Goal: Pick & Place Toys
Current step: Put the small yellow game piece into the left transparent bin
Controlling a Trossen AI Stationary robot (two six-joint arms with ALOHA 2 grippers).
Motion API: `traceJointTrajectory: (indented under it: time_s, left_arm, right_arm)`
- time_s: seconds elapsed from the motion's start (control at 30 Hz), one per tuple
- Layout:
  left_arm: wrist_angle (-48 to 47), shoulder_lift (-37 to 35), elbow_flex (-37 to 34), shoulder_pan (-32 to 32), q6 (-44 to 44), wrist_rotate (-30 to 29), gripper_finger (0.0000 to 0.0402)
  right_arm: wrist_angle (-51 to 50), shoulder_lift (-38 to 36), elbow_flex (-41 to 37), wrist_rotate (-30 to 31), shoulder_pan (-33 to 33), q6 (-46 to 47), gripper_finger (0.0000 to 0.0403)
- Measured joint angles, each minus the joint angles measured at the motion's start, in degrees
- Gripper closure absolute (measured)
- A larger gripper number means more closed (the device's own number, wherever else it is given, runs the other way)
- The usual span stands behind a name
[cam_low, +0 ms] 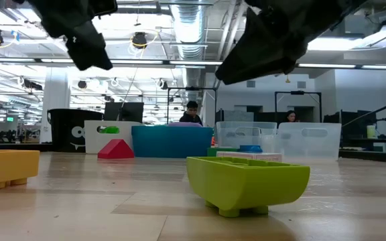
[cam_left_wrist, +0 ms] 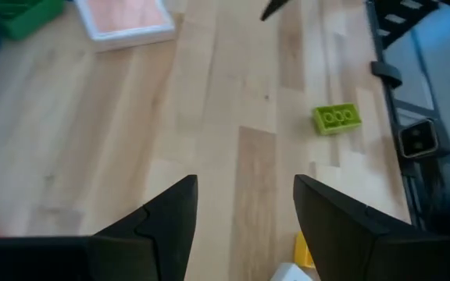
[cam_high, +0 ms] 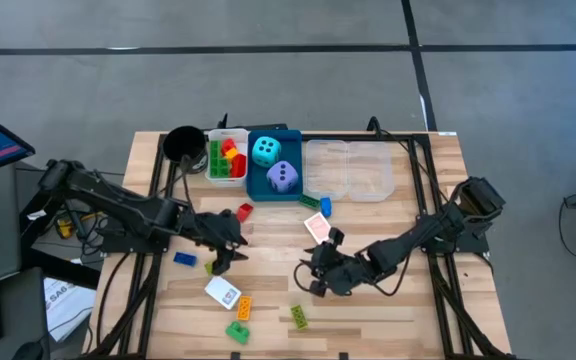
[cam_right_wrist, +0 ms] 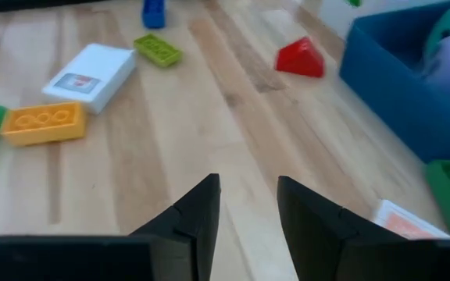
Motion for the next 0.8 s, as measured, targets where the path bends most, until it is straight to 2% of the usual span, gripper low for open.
traceJointTrajectory:
  time_s: [0.1, 0.2, 0.37, 0.57, 0.67, 0.8]
  left_arm:
    - [7.12, 0.00, -4.31, -2.11, -0.11, 0.02, 0.0198]
    - [12.34, 0.00, -8.11, -2.91, -3.84, -1.12, 0.0198]
    - [13.60, 0.00, -12.13, -2.88, -9.52, -3.84, 0.0198]
    - [24.61, 0.01, -16.64, -5.33, -7.17, 4.37, 0.0198]
    - [28.33, 0.00, -17.92, -7.71, -3.52, 5.07, 0.0198]
    - [28.24, 0.00, -17.99, -9.62, -2.51, 5.12, 0.0198]
  right_arm:
    - [2.02, 0.00, 0.00, -1.34, 0.02, -1.31, 0.0277]
    - [2.20, 0.00, 0.00, -1.10, 0.37, -1.64, 0.0277]
    - [2.41, 0.00, 0.00, -1.05, 0.31, -1.70, 0.0277]
    - [2.41, 0.00, 0.00, -0.92, 0.29, -2.37, 0.0277]
    - [2.41, 0.00, 0.00, -0.92, 0.29, -3.10, 0.0277]
    - [2.66, 0.00, 0.00, -0.92, 0.29, -3.13, 0.0277]
